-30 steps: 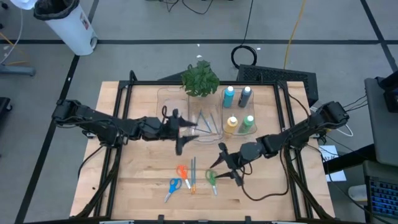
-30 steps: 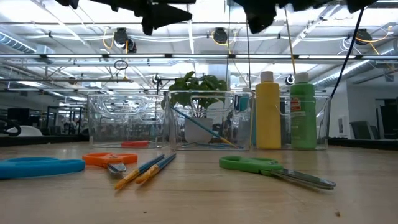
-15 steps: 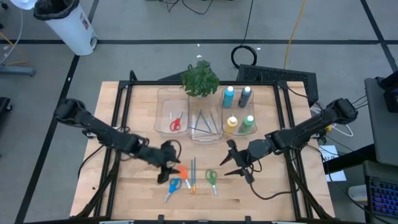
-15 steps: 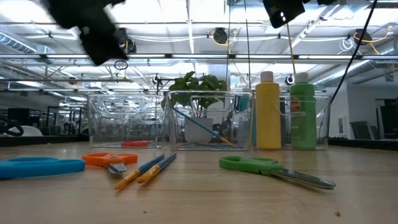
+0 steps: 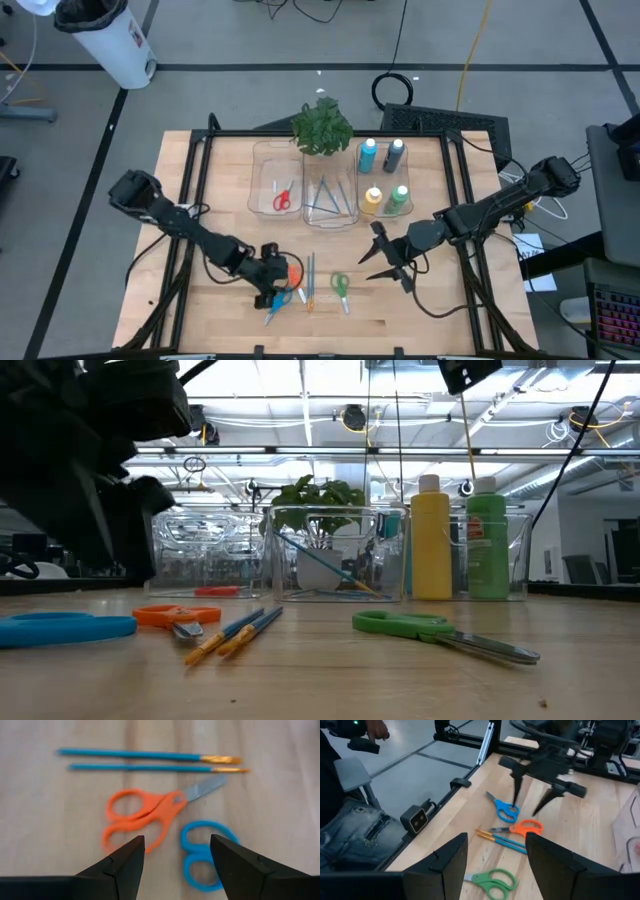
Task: Pick & Place Paint Supplies
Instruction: Put the blue scissors into the left transparent bin
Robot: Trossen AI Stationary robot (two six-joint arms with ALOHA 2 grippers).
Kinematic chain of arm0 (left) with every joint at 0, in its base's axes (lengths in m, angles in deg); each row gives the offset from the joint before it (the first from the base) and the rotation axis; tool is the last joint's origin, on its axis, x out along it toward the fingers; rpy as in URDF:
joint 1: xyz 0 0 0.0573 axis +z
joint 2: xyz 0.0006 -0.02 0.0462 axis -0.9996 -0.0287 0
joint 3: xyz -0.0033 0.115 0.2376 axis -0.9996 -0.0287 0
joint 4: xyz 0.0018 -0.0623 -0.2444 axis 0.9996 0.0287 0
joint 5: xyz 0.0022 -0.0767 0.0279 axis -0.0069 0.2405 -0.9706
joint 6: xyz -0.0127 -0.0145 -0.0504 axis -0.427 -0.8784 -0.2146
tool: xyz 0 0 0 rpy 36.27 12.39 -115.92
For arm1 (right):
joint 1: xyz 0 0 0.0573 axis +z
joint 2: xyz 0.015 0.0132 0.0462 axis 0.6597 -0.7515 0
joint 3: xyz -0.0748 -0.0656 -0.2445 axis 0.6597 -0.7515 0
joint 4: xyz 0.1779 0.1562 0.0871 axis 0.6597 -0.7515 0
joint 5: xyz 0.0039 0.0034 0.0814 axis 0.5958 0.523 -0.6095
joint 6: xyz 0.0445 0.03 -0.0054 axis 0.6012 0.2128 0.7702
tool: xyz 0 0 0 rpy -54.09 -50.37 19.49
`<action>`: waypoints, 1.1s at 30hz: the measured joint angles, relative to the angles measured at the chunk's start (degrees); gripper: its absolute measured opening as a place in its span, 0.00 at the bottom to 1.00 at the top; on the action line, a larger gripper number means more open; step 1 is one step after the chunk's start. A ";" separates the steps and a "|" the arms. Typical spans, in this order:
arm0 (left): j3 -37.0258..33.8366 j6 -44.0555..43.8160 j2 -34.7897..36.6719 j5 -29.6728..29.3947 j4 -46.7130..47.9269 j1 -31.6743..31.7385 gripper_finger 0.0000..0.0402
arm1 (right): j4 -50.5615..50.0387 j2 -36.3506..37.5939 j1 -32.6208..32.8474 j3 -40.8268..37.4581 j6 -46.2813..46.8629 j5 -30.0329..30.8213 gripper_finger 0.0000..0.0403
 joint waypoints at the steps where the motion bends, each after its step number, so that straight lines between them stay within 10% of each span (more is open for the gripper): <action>1: 0.01 0.87 -0.87 0.81 -1.49 -0.01 0.58 | -0.02 0.00 0.00 -0.22 0.02 0.01 0.48; 22: 0.36 -6.43 -3.88 3.04 8.83 3.16 0.58 | 0.40 0.00 0.00 -0.70 0.07 0.02 0.48; 33: 0.12 -13.71 -3.82 -5.32 10.67 6.18 0.58 | 0.39 0.00 0.00 -0.70 0.09 0.02 0.48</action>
